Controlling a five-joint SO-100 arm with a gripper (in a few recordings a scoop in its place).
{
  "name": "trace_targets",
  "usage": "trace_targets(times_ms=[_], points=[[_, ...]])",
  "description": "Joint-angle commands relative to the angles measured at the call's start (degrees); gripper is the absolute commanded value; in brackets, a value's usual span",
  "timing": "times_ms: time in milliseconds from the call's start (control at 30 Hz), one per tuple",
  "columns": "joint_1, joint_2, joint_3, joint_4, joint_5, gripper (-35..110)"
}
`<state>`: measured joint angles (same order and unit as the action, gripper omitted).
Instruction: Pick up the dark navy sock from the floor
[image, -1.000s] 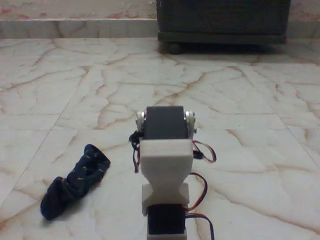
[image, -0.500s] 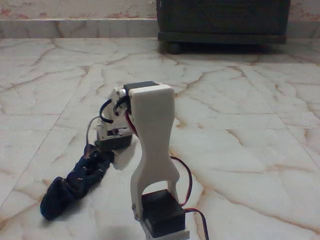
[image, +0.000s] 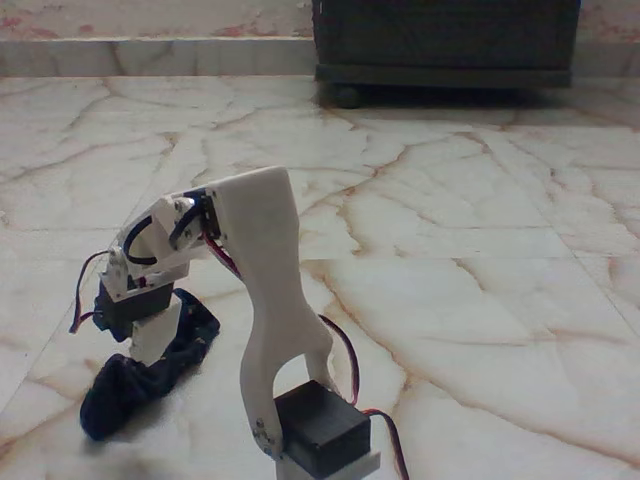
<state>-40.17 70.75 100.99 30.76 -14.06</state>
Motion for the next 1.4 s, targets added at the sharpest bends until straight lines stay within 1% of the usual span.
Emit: trace_targets(times_ms=[0,100,167,433,667,767,833,900,967,1033,1167,1367], points=[[-0.9,-1.4,-3.9,1.6,0.0,7],[-1.4,-5.7,-9.8,5.4,-0.9,7],[-1.7,-9.5,-13.6,5.4,-2.3,7],[-1.2,-24.8,-24.6,4.7,-1.4,7],[-0.9,-32.7,-28.3,1.7,-3.4,6],[-0.6,-33.0,-27.9,0.7,-4.6,3],[-0.3,-32.8,-27.0,-0.4,-3.3,0],[-0.1,-31.4,-24.8,-1.0,-4.2,0],[1.0,-26.0,-18.3,-3.3,-6.6,0],[2.6,-18.6,-8.7,-7.5,-10.5,0],[6.9,-4.0,5.2,-11.7,-18.6,0],[12.4,15.1,22.9,-14.3,-30.1,0]])
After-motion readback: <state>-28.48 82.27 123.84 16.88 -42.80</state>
